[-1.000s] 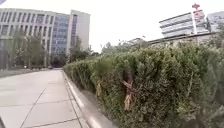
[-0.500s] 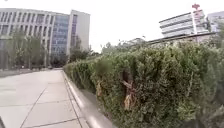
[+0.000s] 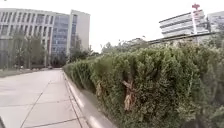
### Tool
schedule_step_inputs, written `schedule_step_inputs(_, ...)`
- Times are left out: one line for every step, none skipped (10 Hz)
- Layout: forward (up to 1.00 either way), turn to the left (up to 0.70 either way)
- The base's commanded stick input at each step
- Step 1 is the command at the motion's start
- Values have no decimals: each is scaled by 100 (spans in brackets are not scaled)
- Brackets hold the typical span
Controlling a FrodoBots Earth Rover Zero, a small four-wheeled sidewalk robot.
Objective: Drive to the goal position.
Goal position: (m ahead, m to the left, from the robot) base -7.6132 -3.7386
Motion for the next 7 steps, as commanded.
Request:
schedule_step_inputs(5, 0)
schedule_step_inputs(5, 0)
schedule_step_inputs(5, 0)
schedule_step_inputs(5, 0)
schedule_step_inputs(5, 0)
schedule_step_inputs(5, 0)
schedule_step_inputs(5, 0)
